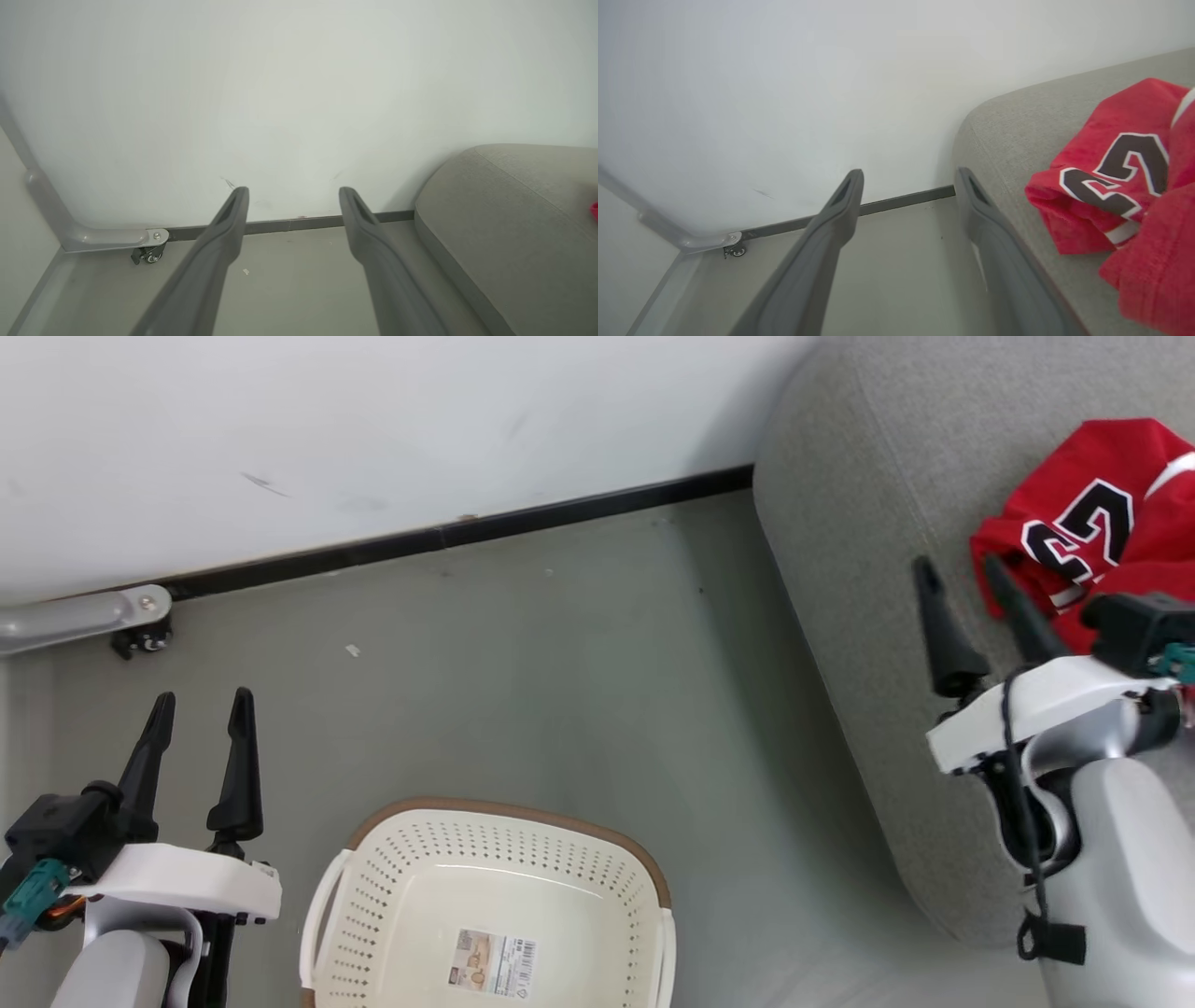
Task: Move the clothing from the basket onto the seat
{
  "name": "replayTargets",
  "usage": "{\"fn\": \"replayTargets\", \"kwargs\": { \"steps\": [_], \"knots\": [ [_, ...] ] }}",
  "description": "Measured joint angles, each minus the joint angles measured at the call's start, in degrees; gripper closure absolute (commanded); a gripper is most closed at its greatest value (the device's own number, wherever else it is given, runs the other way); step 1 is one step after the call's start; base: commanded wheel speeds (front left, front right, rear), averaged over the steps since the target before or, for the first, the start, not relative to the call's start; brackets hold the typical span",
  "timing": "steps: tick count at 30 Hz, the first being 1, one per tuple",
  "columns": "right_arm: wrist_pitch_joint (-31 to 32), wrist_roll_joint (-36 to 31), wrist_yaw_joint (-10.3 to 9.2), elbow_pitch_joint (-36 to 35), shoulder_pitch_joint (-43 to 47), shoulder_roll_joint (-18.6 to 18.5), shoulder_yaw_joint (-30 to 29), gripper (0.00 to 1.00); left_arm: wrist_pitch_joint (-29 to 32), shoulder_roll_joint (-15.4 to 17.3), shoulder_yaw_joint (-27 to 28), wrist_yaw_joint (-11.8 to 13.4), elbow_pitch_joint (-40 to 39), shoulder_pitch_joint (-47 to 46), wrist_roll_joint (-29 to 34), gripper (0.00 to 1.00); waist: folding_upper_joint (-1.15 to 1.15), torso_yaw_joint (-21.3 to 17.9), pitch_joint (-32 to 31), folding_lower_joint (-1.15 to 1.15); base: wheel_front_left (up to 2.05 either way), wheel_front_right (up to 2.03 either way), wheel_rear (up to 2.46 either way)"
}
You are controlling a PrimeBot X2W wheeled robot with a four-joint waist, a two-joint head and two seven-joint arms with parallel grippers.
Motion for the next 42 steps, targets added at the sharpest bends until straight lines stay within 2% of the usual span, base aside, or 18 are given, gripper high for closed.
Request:
{"fn": "replayTargets", "kwargs": {
  "steps": [3,7,14,20,31,42],
  "knots": [
    [-1.5,0.7,0.0,-0.6,0.4,-0.1,3.2,0.0,0.0,-0.4,0.7,0.0,-0.1,0.7,-0.3,0.0,0.0,1.2,-1.0,0.0,0.0,0.0,0.0],
    [-3.4,0.7,0.0,-0.8,1.9,-2.1,6.0,0.0,0.0,-1.2,0.8,0.0,-0.3,1.6,-0.3,0.0,0.0,2.8,-2.4,0.0,0.0,0.0,0.0],
    [-8.8,0.5,0.01,-0.4,4.0,-6.1,7.7,0.0,-0.1,-1.5,1.6,-0.6,-1.4,2.6,-0.2,0.0,0.0,5.6,-4.8,0.0,0.0,0.0,0.0],
    [-11.0,0.1,0.0,0.3,6.8,-7.5,6.5,0.0,-0.1,-1.7,2.1,-2.1,-2.2,4.1,1.2,0.0,0.0,7.7,-6.8,0.0,0.0,0.0,0.0],
    [-11.7,0.2,0.0,-0.1,12.4,-7.7,3.8,0.0,-0.1,-3.4,3.1,-4.5,-3.2,7.0,3.1,0.0,0.0,10.8,-10.8,0.0,0.0,0.0,0.0],
    [-11.7,-0.5,0.0,-5.3,17.8,-6.9,1.3,0.0,-0.1,-4.8,3.8,-5.8,-2.4,10.6,4.0,0.0,0.0,12.8,-14.7,0.0,0.0,0.0,0.0]
  ]
}}
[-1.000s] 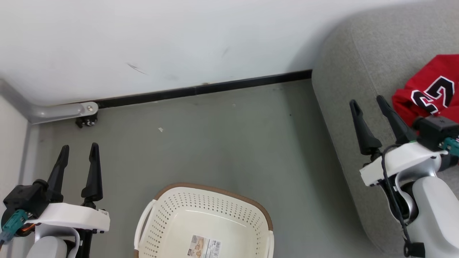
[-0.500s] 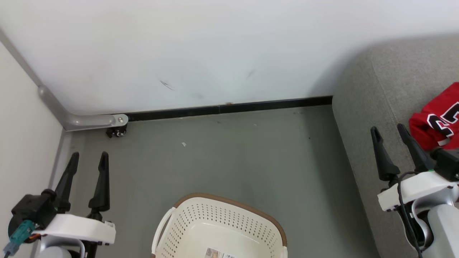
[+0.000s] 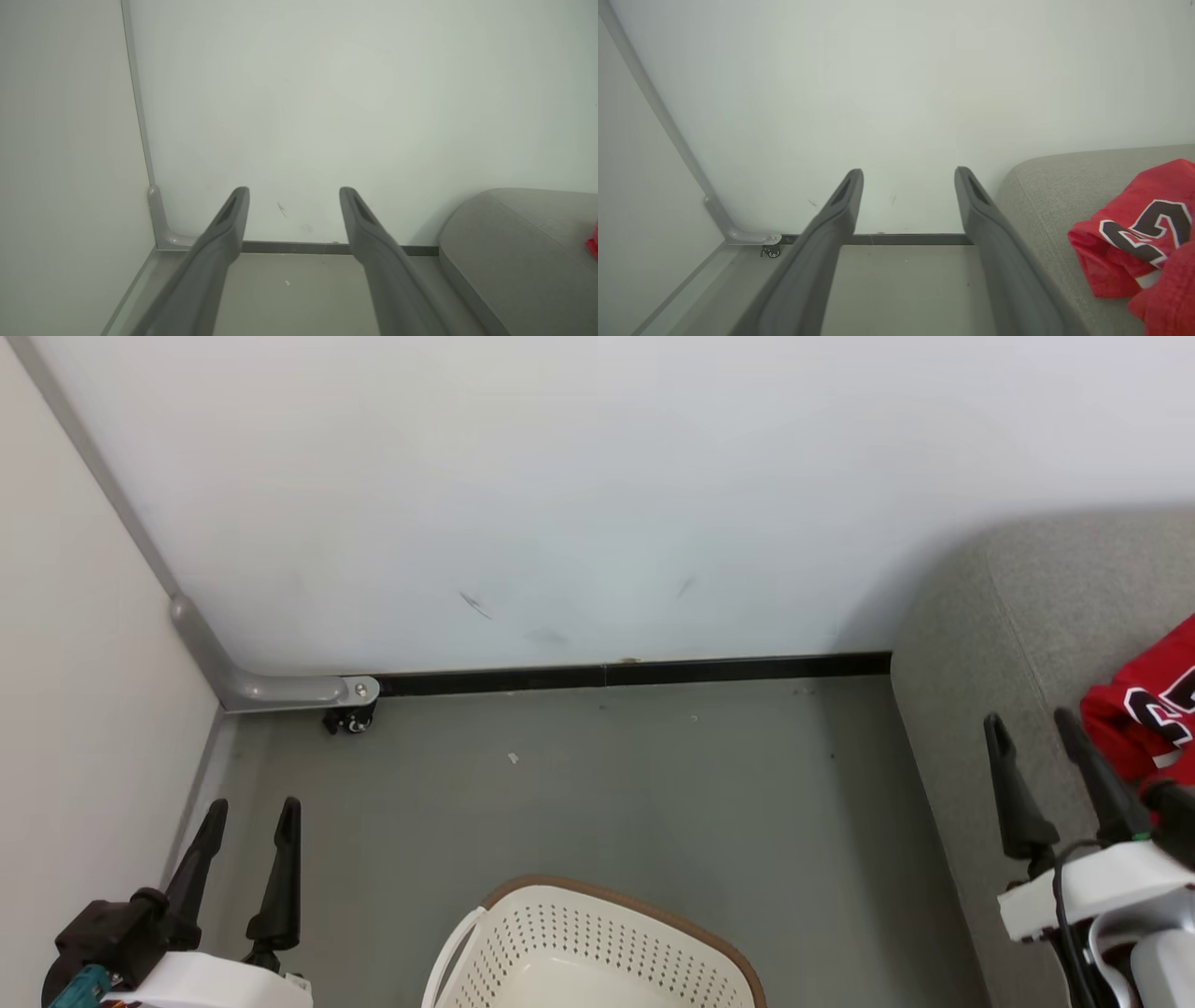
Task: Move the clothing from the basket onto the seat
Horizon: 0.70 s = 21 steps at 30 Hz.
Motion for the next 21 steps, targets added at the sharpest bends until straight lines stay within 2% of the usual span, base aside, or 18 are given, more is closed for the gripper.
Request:
{"fn": "replayTargets", "kwargs": {
  "steps": [21],
  "knots": [
    [0.0,-1.9,0.0,-3.3,9.4,1.9,-1.2,0.0,0.0,-0.1,0.1,-1.3,2.4,4.6,2.3,0.0,0.0,1.9,-5.3,0.0,0.0,0.0,0.0]
  ]
}}
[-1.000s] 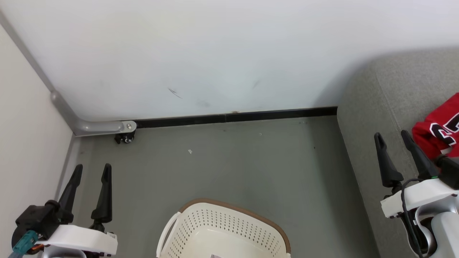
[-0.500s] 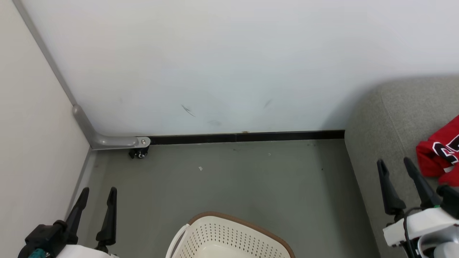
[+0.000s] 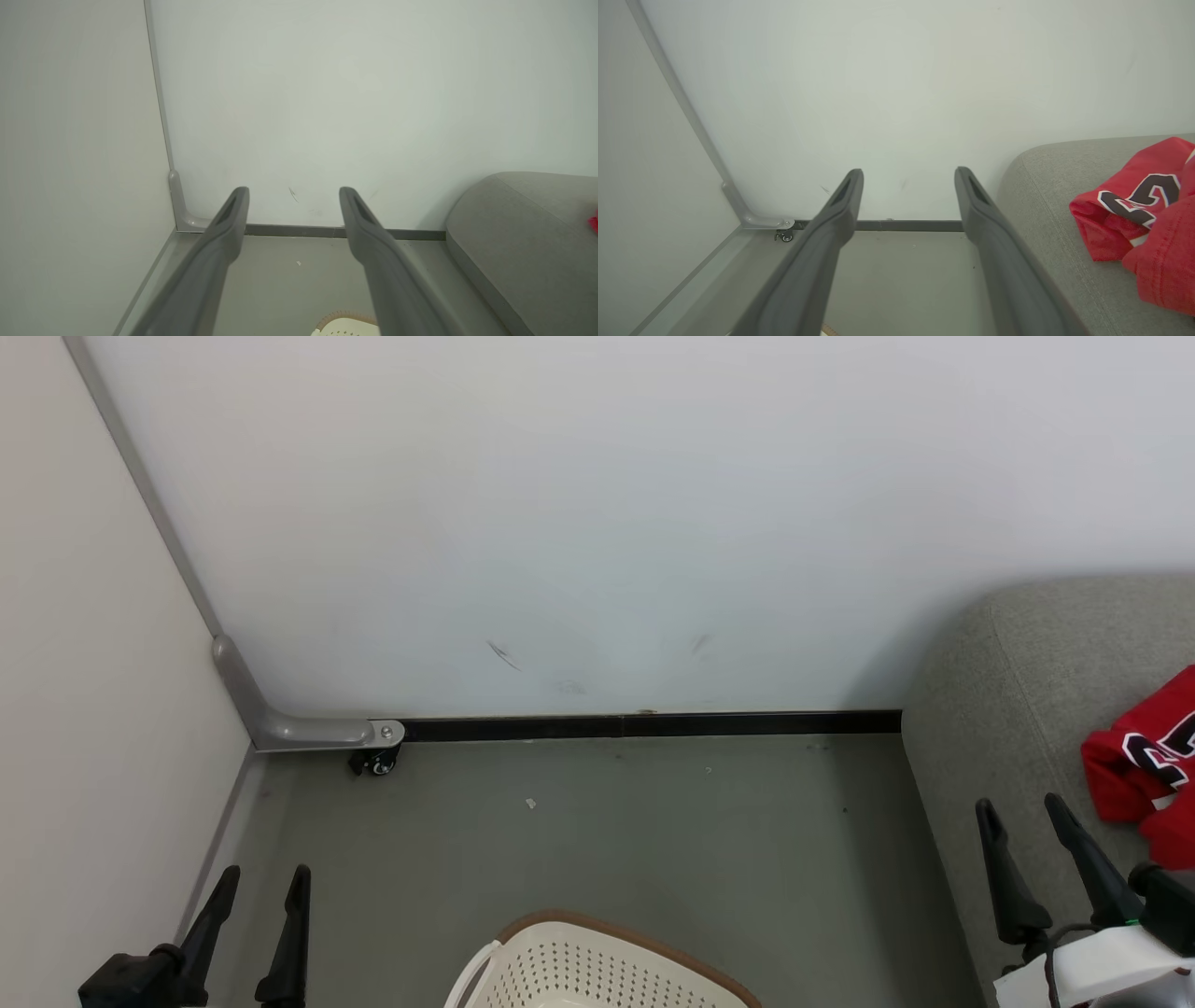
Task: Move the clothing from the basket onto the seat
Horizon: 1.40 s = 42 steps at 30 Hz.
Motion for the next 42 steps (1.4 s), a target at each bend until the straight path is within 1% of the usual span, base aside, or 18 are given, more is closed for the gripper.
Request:
{"fn": "replayTargets", "kwargs": {
  "steps": [20,21,28,31,37,42],
  "knots": [
    [0.0,-0.1,0.0,-1.9,2.0,0.2,0.2,0.0,0.0,-0.3,0.3,-0.4,0.8,0.2,1.1,0.0,0.0,-0.5,-0.8,0.0,0.0,0.0,0.0],
    [0.0,-0.1,0.0,-1.7,2.1,0.3,0.2,1.0,0.0,-0.4,0.2,-0.4,1.0,0.2,1.3,1.0,0.0,-0.5,-0.8,0.0,0.0,0.0,0.0],
    [0.2,-0.1,-0.02,2.8,4.8,3.0,1.1,1.0,0.2,-3.3,-0.6,-0.4,5.4,3.1,1.1,1.0,0.0,-0.5,-0.8,0.0,0.0,0.0,0.0],
    [0.3,0.7,-0.01,3.4,5.3,3.4,1.1,1.0,0.7,-3.7,-0.5,-0.4,6.0,3.4,0.1,1.0,0.0,-0.5,-0.8,0.0,0.0,0.0,0.0],
    [1.7,5.0,-0.01,4.4,5.0,3.4,0.3,1.0,2.5,-3.7,0.4,-0.4,6.8,3.0,-4.2,1.0,0.0,-0.6,-0.8,0.0,0.0,0.0,0.0],
    [3.0,10.2,-0.02,4.9,4.0,3.5,-0.1,1.0,3.7,-3.8,0.6,-0.4,7.1,2.6,-8.0,1.0,0.0,-0.7,-0.6,0.0,0.0,0.0,0.0]
  ]
}}
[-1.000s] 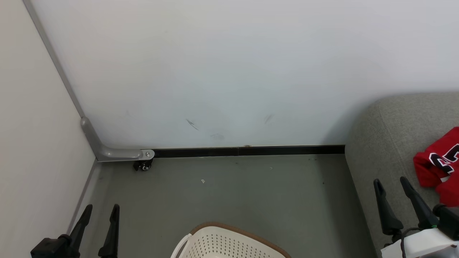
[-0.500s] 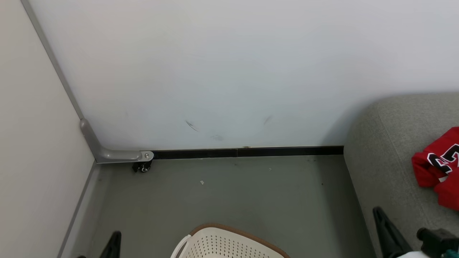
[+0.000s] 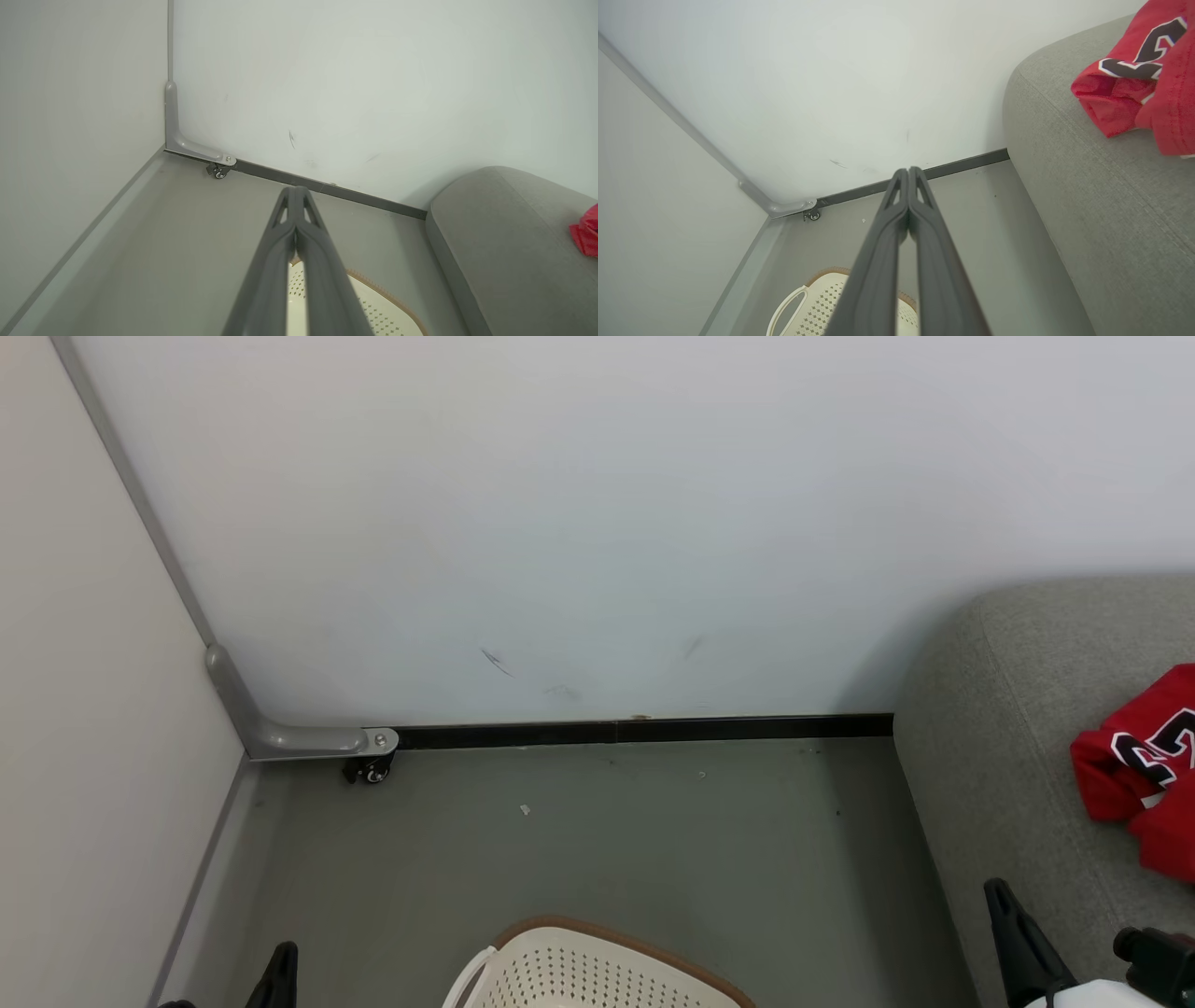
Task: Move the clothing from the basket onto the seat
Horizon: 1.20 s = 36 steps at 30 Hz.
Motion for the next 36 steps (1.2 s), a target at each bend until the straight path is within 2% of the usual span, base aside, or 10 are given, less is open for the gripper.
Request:
{"fn": "replayTargets", "kwargs": {
  "steps": [7,20,25,32,36],
  "knots": [
    [1.7,5.8,0.0,0.5,-0.2,0.2,-0.3,1.0,1.6,-0.1,0.8,0.0,0.1,-0.8,-4.5,1.0,0.0,-0.3,0.3,0.08,0.0,0.0,0.0],
    [4.6,16.1,0.01,0.9,-2.2,0.5,-1.1,1.0,4.6,-0.3,1.8,0.0,-0.3,-1.8,-14.0,1.0,0.0,-1.0,0.5,0.74,0.0,0.0,0.0],
    [5.6,20.1,0.01,1.1,-2.3,0.6,-1.4,1.0,5.7,-0.4,2.1,0.0,-0.4,-2.0,-17.6,1.0,0.0,-1.2,0.5,0.93,0.0,0.0,0.0],
    [7.0,24.9,0.01,1.4,-2.4,0.7,-1.6,1.0,6.9,-0.5,2.5,0.0,-0.7,-2.8,-21.8,1.0,0.0,-1.4,0.5,1.0,0.0,0.0,0.0],
    [8.0,28.9,0.01,1.7,-3.6,0.8,-1.9,1.0,7.6,-0.6,2.7,0.0,-0.7,-3.0,-25.3,1.0,0.0,-1.6,0.7,0.91,0.0,0.0,0.0]
  ]
}}
